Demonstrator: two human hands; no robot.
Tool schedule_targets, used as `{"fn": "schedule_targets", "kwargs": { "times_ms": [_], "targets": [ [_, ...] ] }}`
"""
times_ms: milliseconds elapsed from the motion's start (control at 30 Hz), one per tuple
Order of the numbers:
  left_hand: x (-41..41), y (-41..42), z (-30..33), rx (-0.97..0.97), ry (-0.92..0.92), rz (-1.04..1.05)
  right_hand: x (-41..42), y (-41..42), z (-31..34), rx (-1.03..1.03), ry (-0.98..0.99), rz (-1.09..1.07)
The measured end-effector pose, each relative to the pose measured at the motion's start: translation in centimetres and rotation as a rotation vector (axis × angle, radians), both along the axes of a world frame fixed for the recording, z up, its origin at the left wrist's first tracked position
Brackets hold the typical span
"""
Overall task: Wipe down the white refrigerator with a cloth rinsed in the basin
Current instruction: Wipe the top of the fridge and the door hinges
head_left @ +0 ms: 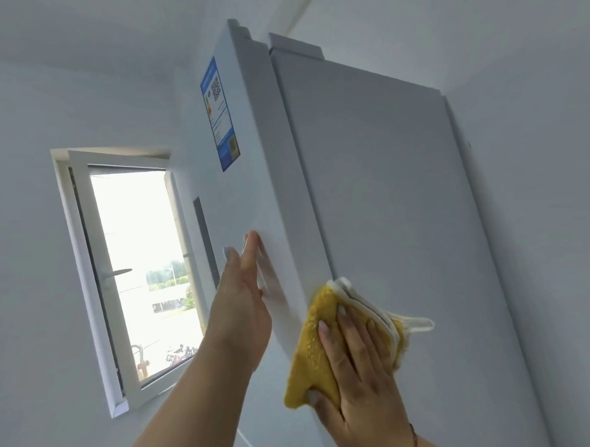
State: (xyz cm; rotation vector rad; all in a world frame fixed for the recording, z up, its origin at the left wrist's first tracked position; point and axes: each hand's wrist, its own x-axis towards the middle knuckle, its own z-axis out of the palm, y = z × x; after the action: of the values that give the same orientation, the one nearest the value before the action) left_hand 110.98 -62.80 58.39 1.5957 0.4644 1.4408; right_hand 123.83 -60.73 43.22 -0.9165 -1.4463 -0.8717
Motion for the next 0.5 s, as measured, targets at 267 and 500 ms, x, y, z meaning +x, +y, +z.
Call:
{"fn": "schedule_targets", "kwargs": {
  "times_ms": [267, 500],
  "targets": [
    [1.0, -0.3, 0.0, -0.022, -0.033, 0.142, 0.0, 0.6, -9.6, 0.045, 0.076, -0.201],
    [0.8, 0.5, -0.1, -0.083, -0.045, 0.148, 0.9, -1.3, 2.4, -0.164, -0.047, 0.122]
  ]
}}
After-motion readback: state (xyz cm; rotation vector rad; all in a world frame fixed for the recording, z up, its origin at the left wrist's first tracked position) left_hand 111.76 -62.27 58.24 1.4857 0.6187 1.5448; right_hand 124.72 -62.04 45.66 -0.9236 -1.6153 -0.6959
